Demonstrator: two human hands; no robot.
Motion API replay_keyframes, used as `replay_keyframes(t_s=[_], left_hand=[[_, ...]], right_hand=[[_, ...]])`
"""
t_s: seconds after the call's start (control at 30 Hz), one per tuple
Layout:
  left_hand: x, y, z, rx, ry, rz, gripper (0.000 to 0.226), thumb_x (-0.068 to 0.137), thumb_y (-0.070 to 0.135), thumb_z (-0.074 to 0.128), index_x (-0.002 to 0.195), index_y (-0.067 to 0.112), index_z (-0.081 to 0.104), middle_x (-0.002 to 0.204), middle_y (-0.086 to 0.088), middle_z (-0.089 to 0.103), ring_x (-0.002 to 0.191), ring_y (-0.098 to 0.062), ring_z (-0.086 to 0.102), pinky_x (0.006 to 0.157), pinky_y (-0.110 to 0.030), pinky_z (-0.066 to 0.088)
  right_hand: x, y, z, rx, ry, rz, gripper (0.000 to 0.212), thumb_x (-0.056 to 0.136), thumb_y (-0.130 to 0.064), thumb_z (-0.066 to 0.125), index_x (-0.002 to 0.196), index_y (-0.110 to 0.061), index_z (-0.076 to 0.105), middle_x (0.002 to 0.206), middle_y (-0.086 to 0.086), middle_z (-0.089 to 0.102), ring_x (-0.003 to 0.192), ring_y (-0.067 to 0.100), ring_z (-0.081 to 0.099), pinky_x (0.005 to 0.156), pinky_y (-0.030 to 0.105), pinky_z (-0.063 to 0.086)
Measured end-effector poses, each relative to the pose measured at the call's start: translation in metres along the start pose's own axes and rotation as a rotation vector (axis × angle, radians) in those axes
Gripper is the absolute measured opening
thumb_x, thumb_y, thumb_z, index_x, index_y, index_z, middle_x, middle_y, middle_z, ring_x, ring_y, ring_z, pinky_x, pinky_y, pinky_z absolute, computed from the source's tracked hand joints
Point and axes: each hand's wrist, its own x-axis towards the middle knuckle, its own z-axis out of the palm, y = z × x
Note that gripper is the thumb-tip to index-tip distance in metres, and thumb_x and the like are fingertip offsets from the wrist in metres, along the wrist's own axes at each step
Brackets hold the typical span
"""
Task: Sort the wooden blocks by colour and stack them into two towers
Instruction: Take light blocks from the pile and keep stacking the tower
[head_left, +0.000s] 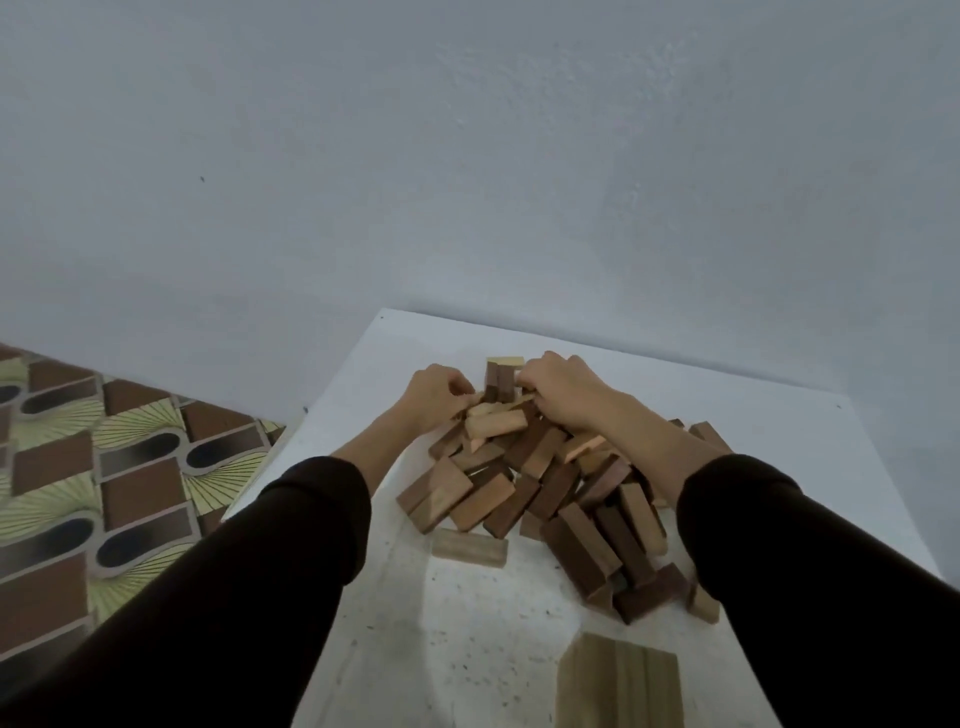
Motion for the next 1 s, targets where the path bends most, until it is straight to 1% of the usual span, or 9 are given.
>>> replay_keyframes(t_s=[0.17,0.33,0.47,0.57,0.63,0.77,0.83,0.93,1.0], left_hand=[[0.003,0.002,-0.010,0.020,-0.171,0.035,0.021,0.088,0.008,0.061,0.107,0.003,0.069,0.107,-0.012,0.068,0.088,-0.015,0.058,0.080,-0.022,0.045],[0.001,0.001,-0.010,0.195,-0.231,0.069,0.028,0.097,0.013,0.047,0.120,0.005,0.058,0.118,-0.012,0.060,0.103,-0.022,0.054,0.079,-0.020,0.036],[-0.003,-0.003,-0.011,0.056,-0.163,0.009,0.018,0.097,0.001,0.031,0.104,0.007,0.046,0.119,-0.010,0.053,0.090,-0.017,0.045,0.061,-0.018,0.034],[-0.002,0.004,-0.011,0.023,-0.148,-0.026,0.016,0.095,-0.002,0.032,0.097,0.005,0.046,0.095,-0.004,0.048,0.076,-0.012,0.040,0.059,-0.020,0.034],[0.000,0.013,-0.009,0.086,-0.222,-0.038,0.016,0.097,0.008,0.038,0.094,0.005,0.053,0.086,-0.001,0.048,0.082,-0.017,0.046,0.072,-0.027,0.038],[0.003,0.014,-0.001,0.174,-0.206,-0.034,0.048,0.090,0.041,0.058,0.056,0.013,0.041,0.057,0.000,0.041,0.057,-0.015,0.040,0.060,-0.028,0.033],[0.002,0.015,0.000,0.210,-0.216,-0.038,0.044,0.089,0.038,0.061,0.058,0.010,0.047,0.059,-0.003,0.046,0.061,-0.018,0.046,0.065,-0.030,0.038],[-0.005,0.021,-0.003,0.193,-0.235,-0.036,0.029,0.090,0.021,0.056,0.063,0.010,0.053,0.068,-0.004,0.054,0.077,-0.024,0.056,0.072,-0.032,0.043],[-0.011,0.024,-0.006,0.182,-0.216,-0.021,0.035,0.090,0.017,0.057,0.056,0.014,0.046,0.060,-0.001,0.045,0.066,-0.019,0.048,0.064,-0.027,0.038]], right_hand=[[0.004,-0.004,0.003,-0.267,-0.008,-0.071,0.031,0.091,-0.002,0.041,0.115,-0.014,0.057,0.121,0.007,0.052,0.114,0.026,0.042,0.077,0.034,0.029],[0.001,-0.003,0.003,-0.110,-0.003,-0.026,0.018,0.086,0.001,0.045,0.088,-0.011,0.058,0.105,0.011,0.055,0.100,0.028,0.051,0.075,0.032,0.036],[-0.005,-0.002,-0.008,0.102,0.004,0.020,0.031,0.080,-0.001,0.052,0.064,-0.017,0.031,0.082,0.004,0.046,0.077,0.023,0.047,0.060,0.031,0.035],[-0.008,-0.005,-0.017,0.192,0.003,0.030,0.033,0.079,-0.002,0.052,0.067,-0.022,0.029,0.073,-0.002,0.042,0.073,0.022,0.046,0.056,0.031,0.031],[-0.010,-0.008,-0.019,0.238,-0.019,0.048,0.029,0.081,-0.003,0.049,0.070,-0.023,0.032,0.078,0.000,0.044,0.076,0.023,0.047,0.060,0.033,0.034],[-0.018,-0.015,-0.024,0.280,-0.054,0.062,0.021,0.086,-0.004,0.046,0.075,-0.020,0.037,0.086,0.002,0.046,0.078,0.022,0.045,0.065,0.032,0.036],[-0.023,-0.016,-0.026,0.272,-0.059,0.077,0.024,0.087,-0.005,0.046,0.073,-0.022,0.037,0.086,0.002,0.046,0.079,0.022,0.046,0.067,0.033,0.037],[-0.032,-0.020,-0.030,0.233,-0.045,0.088,0.007,0.092,-0.007,0.045,0.095,-0.009,0.051,0.092,0.003,0.048,0.083,0.021,0.046,0.069,0.034,0.038],[-0.038,-0.023,-0.032,0.266,-0.047,0.104,0.007,0.093,-0.008,0.044,0.095,-0.010,0.051,0.093,0.002,0.047,0.084,0.020,0.045,0.071,0.034,0.038]])
